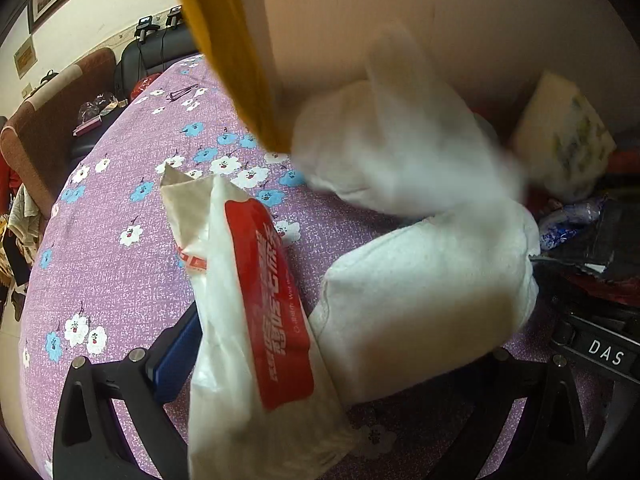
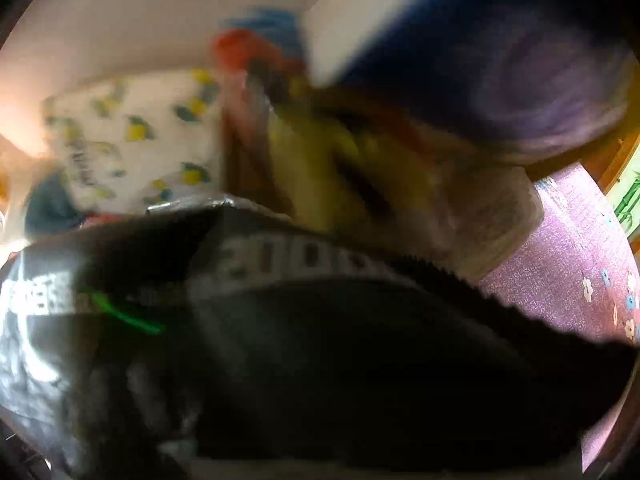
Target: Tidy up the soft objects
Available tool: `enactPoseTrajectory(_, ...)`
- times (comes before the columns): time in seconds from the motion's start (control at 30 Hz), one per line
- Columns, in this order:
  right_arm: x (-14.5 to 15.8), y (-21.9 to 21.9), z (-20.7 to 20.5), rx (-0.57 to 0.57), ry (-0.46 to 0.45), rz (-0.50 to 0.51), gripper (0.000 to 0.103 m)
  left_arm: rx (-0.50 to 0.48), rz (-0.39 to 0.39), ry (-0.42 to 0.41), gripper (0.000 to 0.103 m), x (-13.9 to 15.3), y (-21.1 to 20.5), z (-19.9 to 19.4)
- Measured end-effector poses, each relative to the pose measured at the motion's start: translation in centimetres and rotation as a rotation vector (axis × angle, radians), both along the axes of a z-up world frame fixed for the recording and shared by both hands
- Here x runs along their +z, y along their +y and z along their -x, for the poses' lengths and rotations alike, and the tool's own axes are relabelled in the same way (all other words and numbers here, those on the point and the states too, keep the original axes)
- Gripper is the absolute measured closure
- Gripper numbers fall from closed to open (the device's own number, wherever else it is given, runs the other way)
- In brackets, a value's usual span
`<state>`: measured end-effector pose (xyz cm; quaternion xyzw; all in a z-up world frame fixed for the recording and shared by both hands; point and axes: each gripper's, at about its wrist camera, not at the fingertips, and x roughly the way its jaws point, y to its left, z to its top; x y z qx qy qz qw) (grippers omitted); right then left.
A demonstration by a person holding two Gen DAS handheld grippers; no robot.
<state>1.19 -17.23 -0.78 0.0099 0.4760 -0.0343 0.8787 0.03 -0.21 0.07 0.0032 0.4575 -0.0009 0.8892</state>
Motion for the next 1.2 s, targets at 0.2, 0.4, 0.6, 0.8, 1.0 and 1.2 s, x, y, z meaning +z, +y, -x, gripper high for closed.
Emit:
enactPoseTrajectory(0.2,-0.04,-0.09,0.02,0.0,0.0,-0.001,0.0,0.0,0.0,0.0,0.0,-0.01,-0.04,0.02)
enactPoseTrajectory(0.4,-0.15,0.06,-0.02,0.0,-0.001,-0.001,0.0,0.0,0.0,0.0,0.0,-0.02,-0.08,0.02)
enactPoseTrajectory(0.6,-0.12,-0.13,0.09,-0.001,-0.001,-0.001,0.0,0.0,0.0,0.0,0.0,-0.02,-0.08,0.02)
enactPoseTrajectory(0.8,-0.02,-0.19,0.07,-0.001,-0.001,-0.002,0.0,0.0,0.0,0.0,0.0,-0.02,-0.07,0.02)
enactPoseTrajectory(1.0,-0.04,-0.03,0.09,-0.001,-0.001,-0.002,0.0,0.0,0.0,0.0,0.0,-0.02,-0.08,0.02)
enactPoseTrajectory(1.2,-0.04,-0.26,0.26,-0.001,-0.001,-0.002,0.0,0.0,0.0,0.0,0.0,0.01,-0.06,0.11)
